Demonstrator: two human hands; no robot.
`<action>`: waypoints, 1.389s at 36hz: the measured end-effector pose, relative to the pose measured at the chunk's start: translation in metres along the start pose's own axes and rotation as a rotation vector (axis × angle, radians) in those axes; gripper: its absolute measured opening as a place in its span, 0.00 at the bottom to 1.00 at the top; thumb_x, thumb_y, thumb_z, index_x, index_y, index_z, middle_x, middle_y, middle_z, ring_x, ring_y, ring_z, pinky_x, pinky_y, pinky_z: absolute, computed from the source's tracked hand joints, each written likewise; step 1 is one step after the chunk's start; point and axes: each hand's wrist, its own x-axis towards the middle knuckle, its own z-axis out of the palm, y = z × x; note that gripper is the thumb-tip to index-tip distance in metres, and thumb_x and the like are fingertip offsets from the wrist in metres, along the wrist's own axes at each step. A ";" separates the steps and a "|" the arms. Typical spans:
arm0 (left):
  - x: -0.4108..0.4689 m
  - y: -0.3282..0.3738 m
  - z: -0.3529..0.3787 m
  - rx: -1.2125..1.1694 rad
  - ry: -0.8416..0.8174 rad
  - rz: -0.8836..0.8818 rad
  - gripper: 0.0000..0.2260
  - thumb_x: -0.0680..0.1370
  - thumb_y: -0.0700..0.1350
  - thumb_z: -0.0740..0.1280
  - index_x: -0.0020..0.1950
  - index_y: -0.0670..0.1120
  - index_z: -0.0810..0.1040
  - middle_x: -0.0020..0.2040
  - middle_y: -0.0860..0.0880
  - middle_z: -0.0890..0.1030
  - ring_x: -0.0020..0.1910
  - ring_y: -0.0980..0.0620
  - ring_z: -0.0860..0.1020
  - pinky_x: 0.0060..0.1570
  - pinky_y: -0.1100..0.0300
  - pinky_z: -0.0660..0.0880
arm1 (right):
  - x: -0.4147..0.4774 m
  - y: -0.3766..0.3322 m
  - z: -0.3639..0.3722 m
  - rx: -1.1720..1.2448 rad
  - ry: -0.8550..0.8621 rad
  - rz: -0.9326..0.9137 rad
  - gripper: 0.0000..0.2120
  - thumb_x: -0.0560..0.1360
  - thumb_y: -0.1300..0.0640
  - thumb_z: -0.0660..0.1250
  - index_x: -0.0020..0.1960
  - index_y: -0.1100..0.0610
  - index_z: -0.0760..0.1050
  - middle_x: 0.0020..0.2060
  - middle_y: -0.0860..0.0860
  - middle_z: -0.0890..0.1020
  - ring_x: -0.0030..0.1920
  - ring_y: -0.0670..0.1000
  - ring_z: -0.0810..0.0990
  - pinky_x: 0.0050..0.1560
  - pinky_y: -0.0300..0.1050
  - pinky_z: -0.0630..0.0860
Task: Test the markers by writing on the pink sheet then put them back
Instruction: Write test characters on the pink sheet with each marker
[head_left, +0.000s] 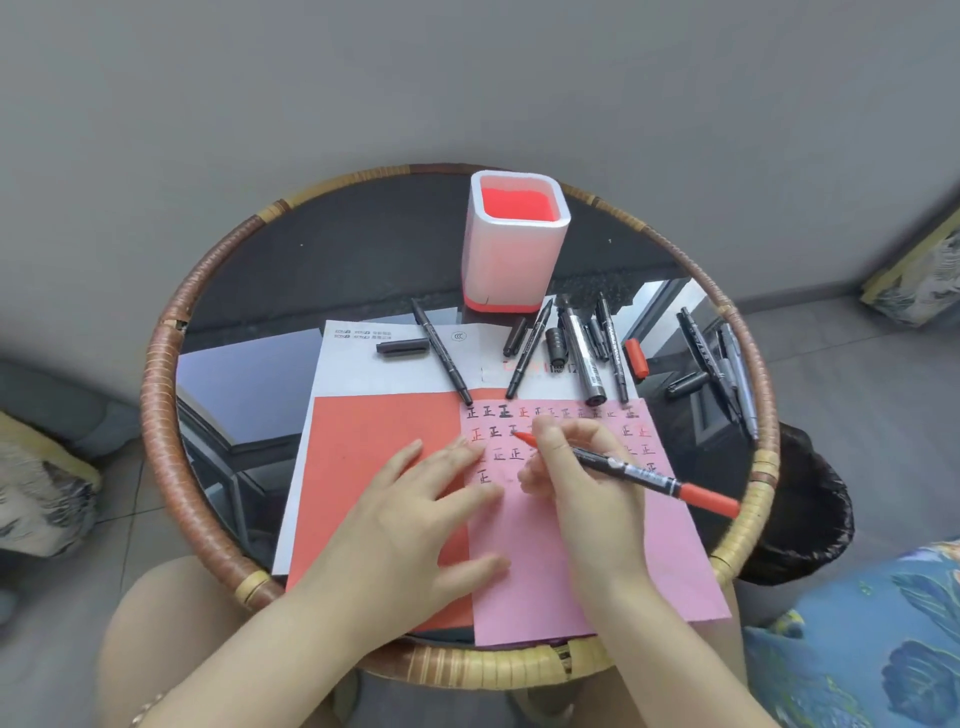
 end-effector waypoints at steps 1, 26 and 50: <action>-0.002 -0.003 -0.002 0.015 -0.014 0.018 0.20 0.69 0.62 0.60 0.55 0.54 0.79 0.63 0.47 0.77 0.64 0.52 0.72 0.67 0.56 0.57 | 0.000 0.002 0.000 -0.021 0.002 -0.012 0.08 0.72 0.55 0.68 0.36 0.56 0.73 0.22 0.48 0.77 0.27 0.46 0.76 0.33 0.35 0.74; -0.013 -0.013 -0.008 0.123 -0.119 0.102 0.16 0.75 0.56 0.58 0.59 0.59 0.77 0.67 0.48 0.74 0.68 0.49 0.69 0.66 0.51 0.59 | 0.001 0.024 0.006 -0.509 -0.042 -0.416 0.23 0.65 0.71 0.66 0.25 0.50 0.59 0.19 0.42 0.71 0.23 0.39 0.70 0.29 0.27 0.63; -0.013 -0.012 -0.010 0.133 -0.131 0.089 0.16 0.75 0.56 0.57 0.60 0.60 0.77 0.67 0.48 0.74 0.68 0.49 0.69 0.66 0.51 0.57 | 0.003 0.023 0.006 -0.501 -0.028 -0.404 0.22 0.65 0.72 0.66 0.25 0.52 0.60 0.19 0.42 0.71 0.23 0.38 0.72 0.28 0.27 0.64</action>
